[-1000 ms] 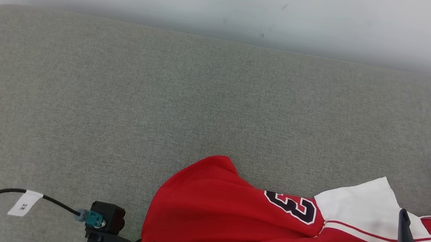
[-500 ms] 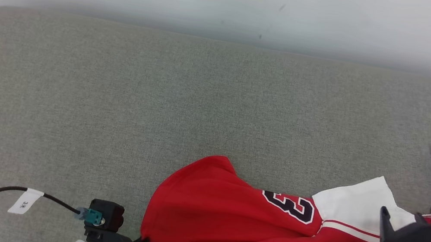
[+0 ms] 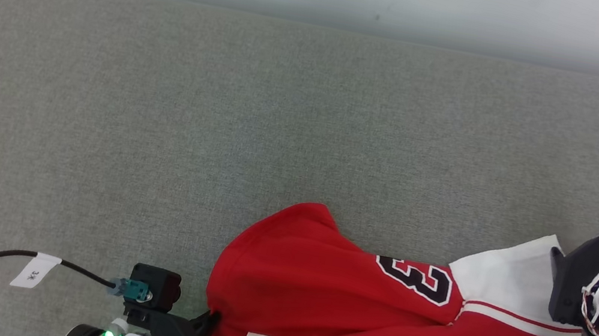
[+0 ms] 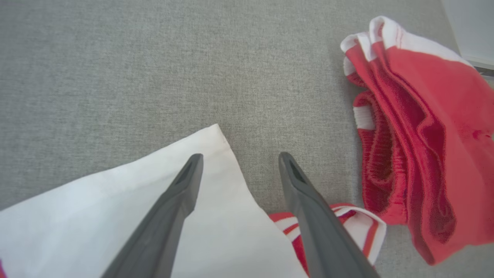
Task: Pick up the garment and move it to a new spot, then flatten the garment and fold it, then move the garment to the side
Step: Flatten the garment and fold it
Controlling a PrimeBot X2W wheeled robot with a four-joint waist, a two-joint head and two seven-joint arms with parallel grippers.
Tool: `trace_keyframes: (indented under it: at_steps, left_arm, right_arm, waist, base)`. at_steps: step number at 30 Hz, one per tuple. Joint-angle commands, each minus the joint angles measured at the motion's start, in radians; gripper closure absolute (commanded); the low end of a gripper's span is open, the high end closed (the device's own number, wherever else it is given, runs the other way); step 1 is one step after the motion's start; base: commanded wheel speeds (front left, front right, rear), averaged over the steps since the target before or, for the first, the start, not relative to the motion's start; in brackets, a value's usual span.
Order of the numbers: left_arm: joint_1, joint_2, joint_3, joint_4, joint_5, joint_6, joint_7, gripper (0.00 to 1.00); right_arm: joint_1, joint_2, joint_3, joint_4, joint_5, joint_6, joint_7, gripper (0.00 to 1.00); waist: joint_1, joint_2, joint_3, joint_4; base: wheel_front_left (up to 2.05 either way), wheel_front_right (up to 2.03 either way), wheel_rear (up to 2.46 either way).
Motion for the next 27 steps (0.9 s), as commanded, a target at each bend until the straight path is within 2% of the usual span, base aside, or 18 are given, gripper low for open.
trace_keyframes:
  at_steps: [1, 5, 6, 7, 8, 9, 10, 11, 23, 27]
  left_arm:
    - [-0.01, -0.002, -0.004, 0.009, 0.009, -0.003, 0.003, 1.0]
    - [-0.021, -0.005, -0.004, 0.005, 0.01, -0.002, -0.003, 1.0]
    - [-0.023, -0.005, -0.003, 0.005, 0.01, -0.002, -0.005, 1.0]
    - [-0.025, -0.005, -0.001, 0.005, 0.009, -0.001, -0.006, 1.0]
    - [-0.027, -0.006, -0.001, 0.005, 0.009, -0.001, -0.007, 1.0]
    - [-0.029, -0.006, 0.001, 0.004, 0.008, -0.001, -0.011, 1.0]
    - [-0.03, -0.007, 0.002, 0.004, 0.006, -0.001, -0.015, 1.0]
    - [-0.032, -0.006, 0.004, 0.002, 0.006, -0.003, -0.019, 1.0]
    - [-0.034, -0.024, 0.089, -0.035, -0.028, -0.036, -0.199, 1.0]
    - [-0.033, -0.035, 0.153, -0.049, -0.062, -0.039, -0.275, 1.0]
  right_arm:
    - [-0.032, -0.02, 0.011, 0.039, 0.007, -0.003, -0.003, 0.0]
    - [-0.076, -0.047, 0.036, 0.121, 0.015, -0.003, 0.013, 0.0]
    - [-0.084, -0.05, 0.039, 0.138, 0.021, -0.003, 0.016, 0.08]
    - [-0.089, -0.049, 0.043, 0.153, 0.027, -0.003, 0.02, 0.28]
    - [-0.092, -0.049, 0.046, 0.167, 0.034, -0.003, 0.022, 0.52]
    - [-0.095, -0.049, 0.049, 0.181, 0.04, -0.003, 0.024, 0.65]
    - [-0.099, -0.048, 0.051, 0.191, 0.046, -0.003, 0.024, 0.94]
    - [-0.102, -0.05, 0.053, 0.198, 0.05, -0.003, 0.021, 1.0]
    - [-0.138, -0.054, 0.068, 0.14, 0.075, -0.003, -0.12, 1.0]
    - [-0.142, -0.067, 0.097, 0.094, 0.103, -0.003, -0.159, 1.0]
  waist:
    - [-0.0001, -0.0001, 0.021, 0.015]
    - [-0.0001, -0.0001, 0.035, 0.025]
    - [-0.0001, -0.0001, 0.037, 0.025]
    - [-0.0001, -0.0001, 0.039, 0.026]
    - [-0.0001, -0.0001, 0.04, 0.026]
    - [-0.0001, -0.0001, 0.04, 0.026]
    - [-0.0001, -0.0001, 0.041, 0.026]
    - [-0.0001, -0.0001, 0.041, 0.025]
    - [-0.0001, -0.0001, 0.015, -0.007]
    - [-0.0001, -0.0001, 0.003, -0.029]
  base:
    - [0.0, 0.0, 0.0]
    - [0.0, 0.0, 0.0]
    - [0.0, 0.0, 0.0]
    - [0.0, 0.0, 0.0]
    - [0.0, 0.0, 0.0]
    - [0.0, 0.0, 0.0]
    - [0.0, 0.0, 0.0]
    - [0.0, 0.0, 0.0]
    - [0.0, 0.0, 0.0]
    - [0.0, 0.0, 0.0]
